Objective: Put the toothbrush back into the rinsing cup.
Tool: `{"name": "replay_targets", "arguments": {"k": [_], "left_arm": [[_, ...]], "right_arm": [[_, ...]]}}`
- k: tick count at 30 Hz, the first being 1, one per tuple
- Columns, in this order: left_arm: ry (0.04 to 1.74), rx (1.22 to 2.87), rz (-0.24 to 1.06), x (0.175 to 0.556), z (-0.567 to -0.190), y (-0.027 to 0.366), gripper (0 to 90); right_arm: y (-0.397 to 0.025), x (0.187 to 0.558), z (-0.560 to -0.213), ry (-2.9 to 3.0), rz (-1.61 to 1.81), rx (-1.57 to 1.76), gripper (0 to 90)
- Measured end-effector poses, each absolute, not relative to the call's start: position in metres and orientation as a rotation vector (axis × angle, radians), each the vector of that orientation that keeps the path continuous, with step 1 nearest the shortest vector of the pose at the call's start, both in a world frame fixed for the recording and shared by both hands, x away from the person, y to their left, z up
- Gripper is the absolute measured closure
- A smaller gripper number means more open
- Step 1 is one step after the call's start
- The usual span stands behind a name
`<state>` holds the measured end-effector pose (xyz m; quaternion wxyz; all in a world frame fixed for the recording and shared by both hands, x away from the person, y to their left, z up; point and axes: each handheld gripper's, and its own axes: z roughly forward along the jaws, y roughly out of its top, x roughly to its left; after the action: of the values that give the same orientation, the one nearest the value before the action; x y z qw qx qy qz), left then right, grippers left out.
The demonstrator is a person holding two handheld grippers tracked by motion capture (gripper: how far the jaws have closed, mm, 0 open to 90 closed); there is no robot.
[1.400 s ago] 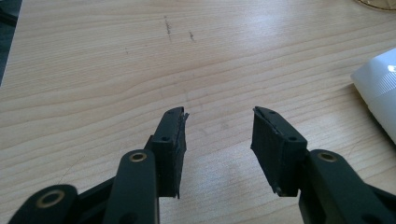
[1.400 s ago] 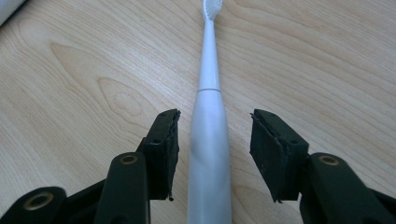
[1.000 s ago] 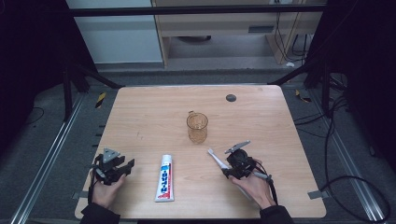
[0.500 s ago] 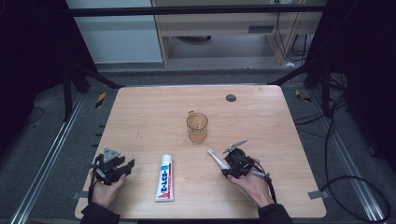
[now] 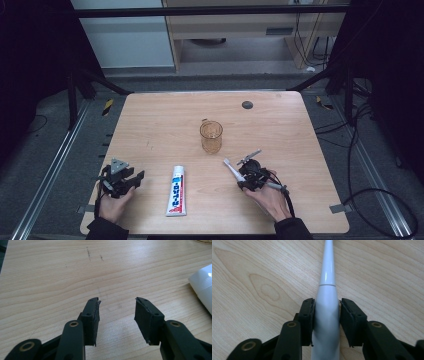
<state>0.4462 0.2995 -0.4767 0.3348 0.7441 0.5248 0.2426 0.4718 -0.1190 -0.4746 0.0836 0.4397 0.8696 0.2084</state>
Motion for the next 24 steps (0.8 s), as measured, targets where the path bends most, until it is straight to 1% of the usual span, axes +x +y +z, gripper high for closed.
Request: {"name": "replay_targets", "arguments": {"k": [14,24], "left_arm": [[1.370,1.941,0.632,0.446,-0.477,0.300,54.1],[1.370,1.940,0.632,0.446,-0.477,0.300,54.2]], "right_arm": [[-0.124,0.471,-0.469,2.580,0.682,1.359,67.4],[-0.132,0.466,-0.448,2.505,0.807,1.322,67.6]]}}
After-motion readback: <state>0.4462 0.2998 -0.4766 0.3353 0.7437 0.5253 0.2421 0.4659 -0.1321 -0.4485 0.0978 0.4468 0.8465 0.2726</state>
